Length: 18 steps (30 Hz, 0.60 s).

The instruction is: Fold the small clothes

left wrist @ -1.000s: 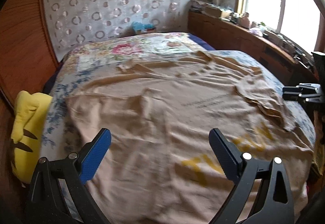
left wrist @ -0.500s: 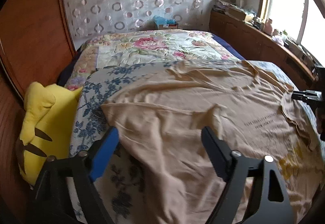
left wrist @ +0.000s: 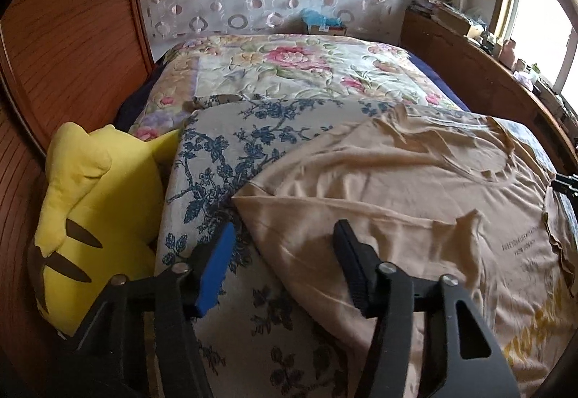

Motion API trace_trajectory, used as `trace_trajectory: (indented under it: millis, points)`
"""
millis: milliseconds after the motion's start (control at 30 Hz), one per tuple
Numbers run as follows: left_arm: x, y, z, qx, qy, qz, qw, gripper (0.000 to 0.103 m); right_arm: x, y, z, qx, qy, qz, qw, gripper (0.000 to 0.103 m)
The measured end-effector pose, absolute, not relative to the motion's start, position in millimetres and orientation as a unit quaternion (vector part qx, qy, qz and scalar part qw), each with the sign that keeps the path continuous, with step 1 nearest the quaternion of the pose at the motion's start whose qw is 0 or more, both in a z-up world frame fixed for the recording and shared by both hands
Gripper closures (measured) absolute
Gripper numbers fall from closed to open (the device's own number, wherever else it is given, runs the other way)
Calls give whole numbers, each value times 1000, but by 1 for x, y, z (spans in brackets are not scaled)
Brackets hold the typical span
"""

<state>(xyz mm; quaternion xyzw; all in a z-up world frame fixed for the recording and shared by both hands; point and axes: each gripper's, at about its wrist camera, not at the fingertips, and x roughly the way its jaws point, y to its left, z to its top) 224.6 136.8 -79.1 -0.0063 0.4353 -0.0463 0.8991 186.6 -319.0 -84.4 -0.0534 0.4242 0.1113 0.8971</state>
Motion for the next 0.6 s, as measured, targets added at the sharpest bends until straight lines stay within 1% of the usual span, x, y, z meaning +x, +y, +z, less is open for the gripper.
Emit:
trace_trajectory:
  millis: [33, 167, 300, 400, 433, 500, 533, 567, 600]
  points:
    - [226, 137, -80, -10, 436, -49, 898, 50, 186, -320, -85, -54, 425, 110, 897, 61]
    - [228, 134, -81, -4, 430, -52, 901, 52, 182, -324, -83, -52, 427, 107, 896, 59]
    - [232, 131, -80, 1, 429, -58, 901, 60, 180, -323, -81, -49, 426, 110, 897, 56]
    - [236, 132, -80, 4, 427, -56, 903, 71, 182, -321, -81, -52, 424, 114, 897, 56]
    - [236, 132, -79, 4, 426, -56, 903, 78, 185, -322, -81, -51, 424, 117, 896, 56]
    - [237, 133, -78, -1, 426, -63, 902, 89, 190, -322, -81, -48, 424, 124, 896, 56]
    - [237, 134, -78, -5, 427, -67, 902, 96, 192, -321, -81, -50, 425, 128, 895, 58]
    - [236, 133, -76, -10, 428, -74, 901, 96, 194, -319, -82, -52, 425, 133, 894, 62]
    - [235, 133, -75, -12, 426, -78, 901, 97, 194, -318, -82, -55, 425, 140, 893, 72]
